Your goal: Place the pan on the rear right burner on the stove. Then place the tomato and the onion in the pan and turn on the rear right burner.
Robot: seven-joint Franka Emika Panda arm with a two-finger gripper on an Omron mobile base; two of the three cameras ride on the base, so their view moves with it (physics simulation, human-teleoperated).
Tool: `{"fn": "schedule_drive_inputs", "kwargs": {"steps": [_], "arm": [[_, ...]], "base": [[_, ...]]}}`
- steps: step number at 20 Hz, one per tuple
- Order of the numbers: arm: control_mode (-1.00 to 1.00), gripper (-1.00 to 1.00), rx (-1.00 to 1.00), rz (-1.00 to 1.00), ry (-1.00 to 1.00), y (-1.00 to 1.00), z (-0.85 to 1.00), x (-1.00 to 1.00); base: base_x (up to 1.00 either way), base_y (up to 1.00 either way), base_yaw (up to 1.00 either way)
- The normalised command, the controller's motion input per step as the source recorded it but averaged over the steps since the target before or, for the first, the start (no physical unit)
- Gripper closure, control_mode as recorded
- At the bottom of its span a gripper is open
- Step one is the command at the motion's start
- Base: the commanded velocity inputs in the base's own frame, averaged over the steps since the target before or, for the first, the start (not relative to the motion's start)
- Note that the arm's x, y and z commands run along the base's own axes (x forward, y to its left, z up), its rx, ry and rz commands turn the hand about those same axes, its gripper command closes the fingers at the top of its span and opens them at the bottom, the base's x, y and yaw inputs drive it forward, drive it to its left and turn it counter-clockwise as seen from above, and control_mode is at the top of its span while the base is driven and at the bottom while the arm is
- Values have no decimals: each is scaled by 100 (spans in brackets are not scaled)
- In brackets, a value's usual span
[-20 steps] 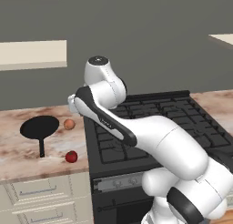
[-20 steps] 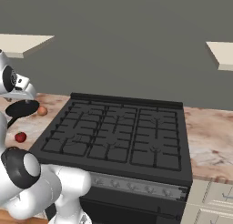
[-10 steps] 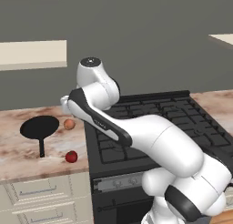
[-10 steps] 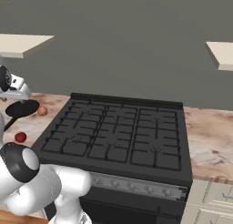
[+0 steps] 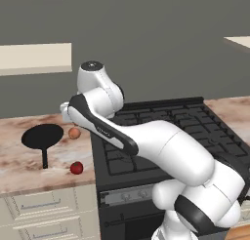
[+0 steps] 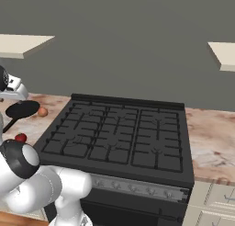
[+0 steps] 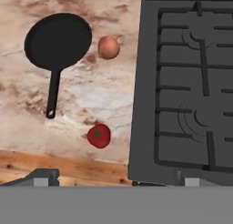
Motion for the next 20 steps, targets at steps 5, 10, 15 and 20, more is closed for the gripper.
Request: {"fn": "schedule_drive_inputs", "kwargs": {"steps": [5, 10, 15, 20], "arm": [[-100, -100, 16, 0, 0, 10, -3, 0], [-100, -100, 14, 0, 1, 2, -3, 0], [-100, -100, 7, 0, 7, 9, -17, 0], [-100, -100, 4, 0, 8, 13, -29, 0]], "base": [[0, 0, 0], [0, 0, 0], [0, 0, 0], [0, 0, 0]]}}
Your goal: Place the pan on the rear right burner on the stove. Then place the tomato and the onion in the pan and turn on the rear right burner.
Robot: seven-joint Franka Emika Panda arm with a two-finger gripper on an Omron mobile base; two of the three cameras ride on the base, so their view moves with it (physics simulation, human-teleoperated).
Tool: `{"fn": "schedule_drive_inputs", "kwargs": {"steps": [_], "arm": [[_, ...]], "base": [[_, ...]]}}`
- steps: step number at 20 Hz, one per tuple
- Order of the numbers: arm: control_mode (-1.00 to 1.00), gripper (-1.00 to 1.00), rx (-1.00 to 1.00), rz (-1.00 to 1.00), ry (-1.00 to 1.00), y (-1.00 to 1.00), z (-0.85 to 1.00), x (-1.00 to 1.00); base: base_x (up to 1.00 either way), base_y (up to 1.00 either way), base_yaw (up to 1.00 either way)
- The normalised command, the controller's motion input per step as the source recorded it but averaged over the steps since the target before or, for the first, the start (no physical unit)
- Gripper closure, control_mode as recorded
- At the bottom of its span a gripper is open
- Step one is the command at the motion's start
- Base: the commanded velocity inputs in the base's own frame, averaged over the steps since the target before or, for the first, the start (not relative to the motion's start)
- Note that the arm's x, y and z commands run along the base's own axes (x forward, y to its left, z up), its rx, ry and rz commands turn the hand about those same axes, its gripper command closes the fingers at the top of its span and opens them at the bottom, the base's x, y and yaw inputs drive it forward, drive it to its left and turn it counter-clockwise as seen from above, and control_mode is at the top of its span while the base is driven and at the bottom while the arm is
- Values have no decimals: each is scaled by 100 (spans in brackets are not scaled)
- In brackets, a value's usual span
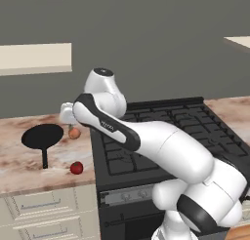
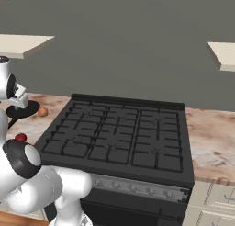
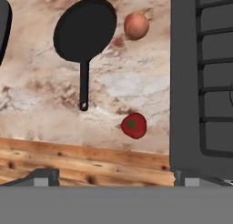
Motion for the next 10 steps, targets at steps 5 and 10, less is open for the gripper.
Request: {"fn": "schedule_drive_inputs", "kwargs": {"steps": [5, 10], "arm": [[-100, -100, 1, 0, 6, 18, -10, 1], [-100, -100, 0, 0, 0, 21, -8, 19]], "base": [[0, 0, 0], [0, 0, 0]]}}
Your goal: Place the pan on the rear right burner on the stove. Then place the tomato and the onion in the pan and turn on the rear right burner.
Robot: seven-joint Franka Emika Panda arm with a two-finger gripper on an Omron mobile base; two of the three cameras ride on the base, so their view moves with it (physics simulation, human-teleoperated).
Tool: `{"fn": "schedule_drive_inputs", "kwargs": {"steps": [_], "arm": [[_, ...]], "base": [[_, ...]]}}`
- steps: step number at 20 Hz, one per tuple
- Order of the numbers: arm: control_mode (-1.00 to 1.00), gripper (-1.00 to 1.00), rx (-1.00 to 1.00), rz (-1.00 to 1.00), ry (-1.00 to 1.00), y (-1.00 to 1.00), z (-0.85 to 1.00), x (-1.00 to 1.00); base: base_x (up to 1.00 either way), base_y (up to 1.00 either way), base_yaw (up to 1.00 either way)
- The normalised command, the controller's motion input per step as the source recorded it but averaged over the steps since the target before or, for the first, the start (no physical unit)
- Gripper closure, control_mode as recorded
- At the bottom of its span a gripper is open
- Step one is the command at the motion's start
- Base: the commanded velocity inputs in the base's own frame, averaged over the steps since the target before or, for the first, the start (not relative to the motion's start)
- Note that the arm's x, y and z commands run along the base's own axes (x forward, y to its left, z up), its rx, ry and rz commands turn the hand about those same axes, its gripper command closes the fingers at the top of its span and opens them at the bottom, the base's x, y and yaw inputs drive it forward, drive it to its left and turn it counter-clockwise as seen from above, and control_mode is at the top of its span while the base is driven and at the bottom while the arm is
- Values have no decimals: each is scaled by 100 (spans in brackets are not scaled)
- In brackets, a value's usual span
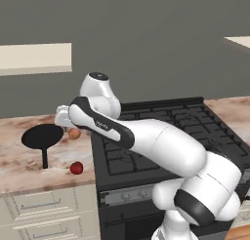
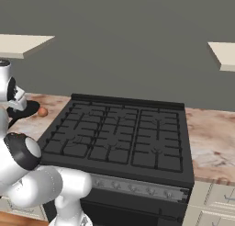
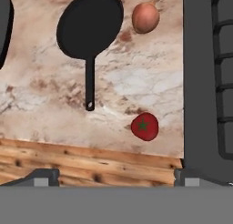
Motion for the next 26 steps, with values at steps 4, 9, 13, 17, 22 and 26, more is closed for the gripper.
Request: {"fn": "schedule_drive_inputs", "kwargs": {"steps": [4, 9, 13, 17, 22, 26], "arm": [[-100, -100, 0, 0, 0, 20, -7, 28], [-100, -100, 0, 0, 0, 21, -6, 28], [-100, -100, -3, 0, -1, 24, -3, 10], [-100, -100, -1, 0, -3, 36, -7, 4], [-100, -100, -4, 0, -5, 27, -7, 0], [-100, -100, -2, 0, -9, 14, -17, 0]], "base": [[0, 0, 0], [0, 0, 0], [0, 0, 0], [0, 0, 0], [0, 0, 0], [0, 0, 0]]}}
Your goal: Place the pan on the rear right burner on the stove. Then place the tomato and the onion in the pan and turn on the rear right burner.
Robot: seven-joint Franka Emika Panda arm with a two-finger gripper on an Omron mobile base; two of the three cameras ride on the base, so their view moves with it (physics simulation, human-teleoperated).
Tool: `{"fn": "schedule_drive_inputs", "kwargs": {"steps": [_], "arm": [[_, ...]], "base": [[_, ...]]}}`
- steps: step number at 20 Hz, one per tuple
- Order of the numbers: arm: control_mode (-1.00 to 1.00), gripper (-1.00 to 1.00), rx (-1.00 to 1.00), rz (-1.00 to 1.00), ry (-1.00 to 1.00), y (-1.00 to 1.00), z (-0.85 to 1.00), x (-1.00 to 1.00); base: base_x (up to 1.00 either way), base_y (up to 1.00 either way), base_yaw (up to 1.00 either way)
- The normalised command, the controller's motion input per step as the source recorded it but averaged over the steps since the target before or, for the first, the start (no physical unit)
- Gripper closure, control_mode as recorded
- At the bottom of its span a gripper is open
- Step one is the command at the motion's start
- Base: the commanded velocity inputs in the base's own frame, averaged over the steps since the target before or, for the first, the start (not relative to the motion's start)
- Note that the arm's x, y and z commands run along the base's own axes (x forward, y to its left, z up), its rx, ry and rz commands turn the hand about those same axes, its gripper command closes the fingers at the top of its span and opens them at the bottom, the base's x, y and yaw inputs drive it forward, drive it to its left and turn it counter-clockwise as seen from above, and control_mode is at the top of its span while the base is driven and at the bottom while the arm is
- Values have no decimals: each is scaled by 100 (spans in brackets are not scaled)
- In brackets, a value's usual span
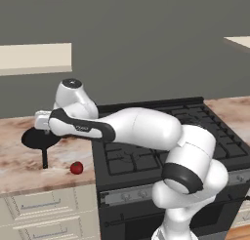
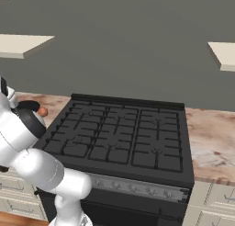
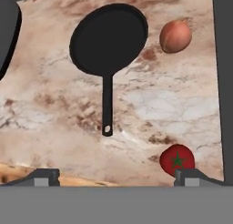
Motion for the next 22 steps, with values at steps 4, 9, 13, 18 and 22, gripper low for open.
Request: {"fn": "schedule_drive_inputs", "kwargs": {"steps": [4, 9, 13, 18, 22], "arm": [[-100, -100, 0, 0, -5, 0, -10, 7], [-100, -100, 0, 0, 0, 0, -3, 24], [-100, -100, 0, 0, 2, 0, -7, 17], [-100, -100, 1, 0, 2, 10, -32, 10], [-100, -100, 0, 0, 0, 26, -39, 0]], "base": [[0, 0, 0], [0, 0, 0], [0, 0, 0], [0, 0, 0], [0, 0, 0]]}}
